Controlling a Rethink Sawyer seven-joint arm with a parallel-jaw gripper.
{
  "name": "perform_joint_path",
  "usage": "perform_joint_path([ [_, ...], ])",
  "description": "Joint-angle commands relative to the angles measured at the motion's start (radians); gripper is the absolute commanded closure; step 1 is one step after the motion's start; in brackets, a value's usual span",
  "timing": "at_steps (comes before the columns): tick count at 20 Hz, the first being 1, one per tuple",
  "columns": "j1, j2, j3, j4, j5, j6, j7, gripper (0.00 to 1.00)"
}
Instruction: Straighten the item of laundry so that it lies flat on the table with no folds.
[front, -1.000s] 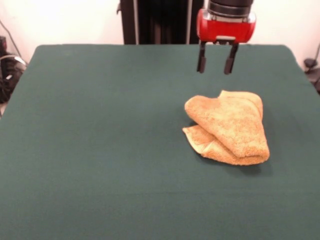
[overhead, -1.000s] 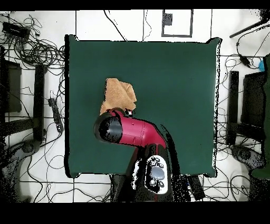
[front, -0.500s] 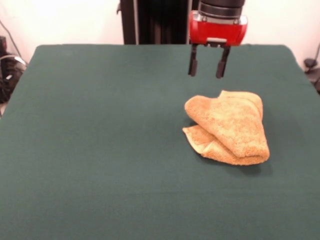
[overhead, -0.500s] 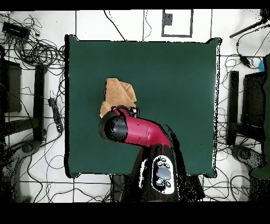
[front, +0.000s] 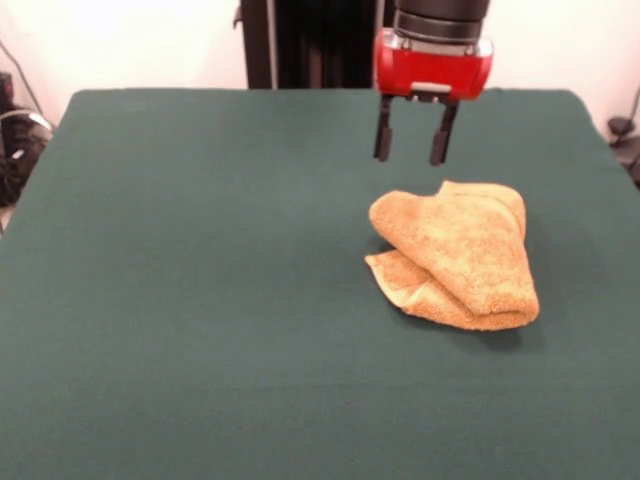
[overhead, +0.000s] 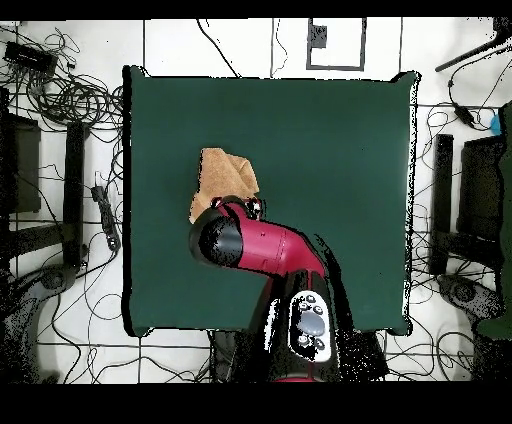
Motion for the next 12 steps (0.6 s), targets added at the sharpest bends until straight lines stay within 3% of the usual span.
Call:
perform_joint_path([
  [1,-0.007,0.077,0.116,-0.041,0.068,-0.052,0.232,0.0],
  [12,-0.003,0.086,0.106,-0.01,0.054,-0.099,0.233,0.0],
])
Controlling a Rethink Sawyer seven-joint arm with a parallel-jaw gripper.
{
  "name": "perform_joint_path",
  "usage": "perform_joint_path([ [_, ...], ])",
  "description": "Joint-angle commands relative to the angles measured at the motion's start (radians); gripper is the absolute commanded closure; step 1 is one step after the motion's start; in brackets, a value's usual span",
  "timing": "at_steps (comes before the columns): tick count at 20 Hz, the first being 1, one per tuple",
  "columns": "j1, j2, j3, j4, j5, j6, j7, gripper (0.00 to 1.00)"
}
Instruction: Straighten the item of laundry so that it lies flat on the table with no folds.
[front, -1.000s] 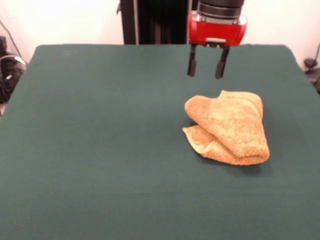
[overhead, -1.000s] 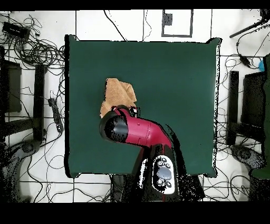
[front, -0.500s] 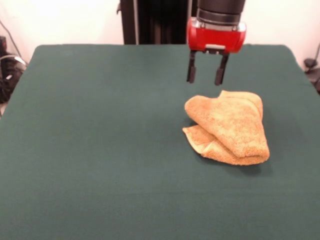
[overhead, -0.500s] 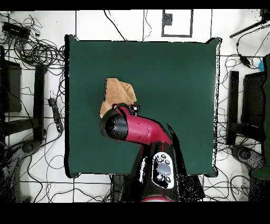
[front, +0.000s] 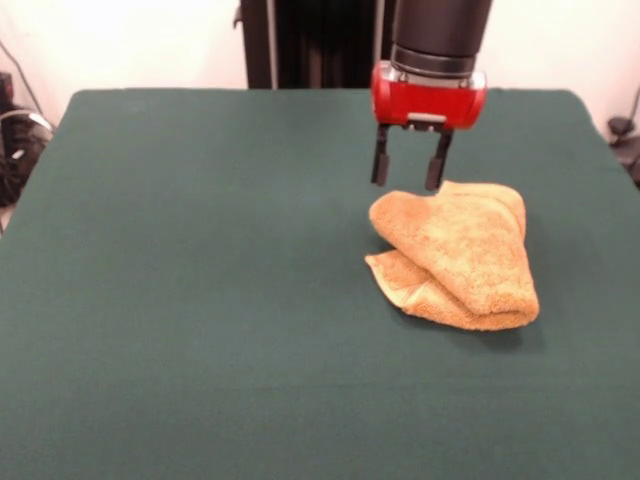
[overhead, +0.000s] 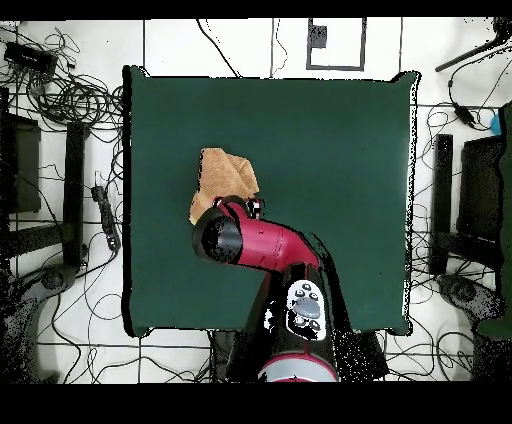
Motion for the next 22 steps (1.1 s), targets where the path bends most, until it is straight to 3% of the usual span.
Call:
perform_joint_path([
  [1,-0.004,0.02,0.102,-0.001,0.052,-0.031,0.23,0.0],
  [22,-0.033,0.039,0.123,0.0,0.033,-0.106,0.221,0.0],
])
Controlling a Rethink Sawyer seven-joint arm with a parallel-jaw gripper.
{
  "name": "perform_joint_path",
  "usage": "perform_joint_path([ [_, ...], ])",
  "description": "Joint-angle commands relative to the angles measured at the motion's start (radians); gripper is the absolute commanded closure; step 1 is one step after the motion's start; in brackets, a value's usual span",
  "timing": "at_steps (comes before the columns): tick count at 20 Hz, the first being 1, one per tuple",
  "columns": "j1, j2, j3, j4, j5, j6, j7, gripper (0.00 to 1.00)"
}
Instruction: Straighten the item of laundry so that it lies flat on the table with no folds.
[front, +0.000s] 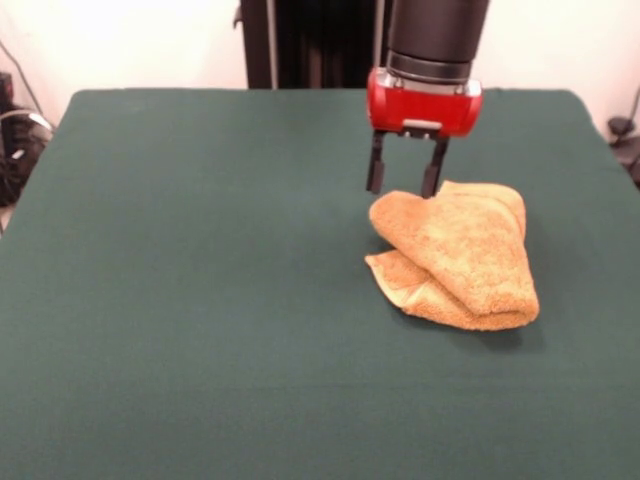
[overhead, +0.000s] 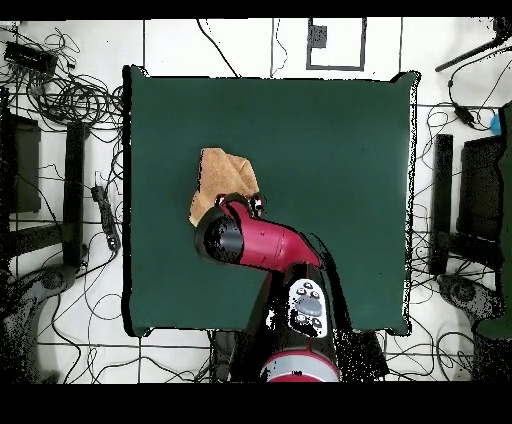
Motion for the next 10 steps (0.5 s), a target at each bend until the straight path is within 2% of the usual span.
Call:
perform_joint_path([
  [1,-0.029,0.032,0.127,-0.001,0.032,-0.051,0.219,0.0],
  [10,-0.049,0.059,0.152,-0.01,0.021,-0.081,0.208,0.0],
])
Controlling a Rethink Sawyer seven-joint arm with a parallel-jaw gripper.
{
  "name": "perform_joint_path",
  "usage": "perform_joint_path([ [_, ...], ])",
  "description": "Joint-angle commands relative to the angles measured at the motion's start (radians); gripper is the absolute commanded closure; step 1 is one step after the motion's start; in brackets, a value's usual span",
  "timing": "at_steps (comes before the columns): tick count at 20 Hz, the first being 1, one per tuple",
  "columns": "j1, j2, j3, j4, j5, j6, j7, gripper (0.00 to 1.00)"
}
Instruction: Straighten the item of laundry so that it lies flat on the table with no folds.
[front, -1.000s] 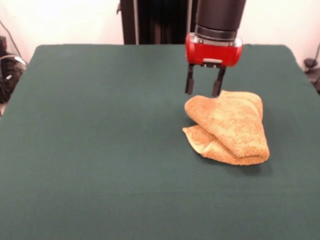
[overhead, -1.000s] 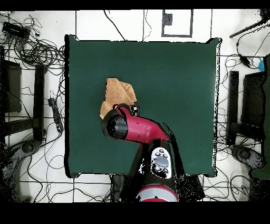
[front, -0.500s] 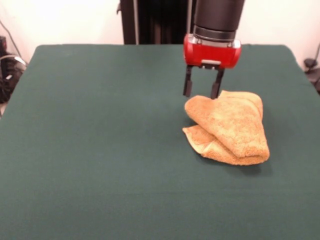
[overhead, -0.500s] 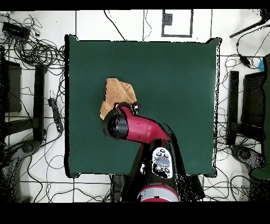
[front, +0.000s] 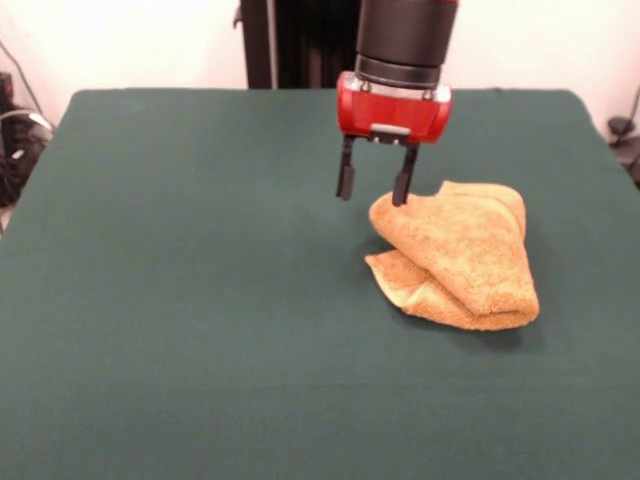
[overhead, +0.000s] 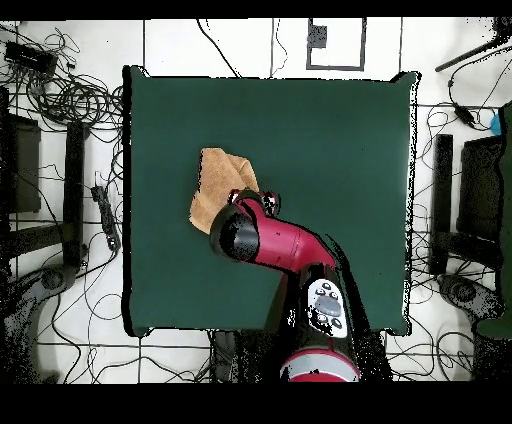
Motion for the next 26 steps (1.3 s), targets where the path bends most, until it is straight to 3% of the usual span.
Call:
perform_joint_path([
  [1,0.004,0.062,0.143,-0.015,0.023,-0.041,0.208,0.0],
  [14,-0.025,0.044,0.241,0.018,0.095,0.093,0.224,0.0],
  [26,-0.04,0.058,0.259,0.054,0.05,0.037,0.203,0.0],
])
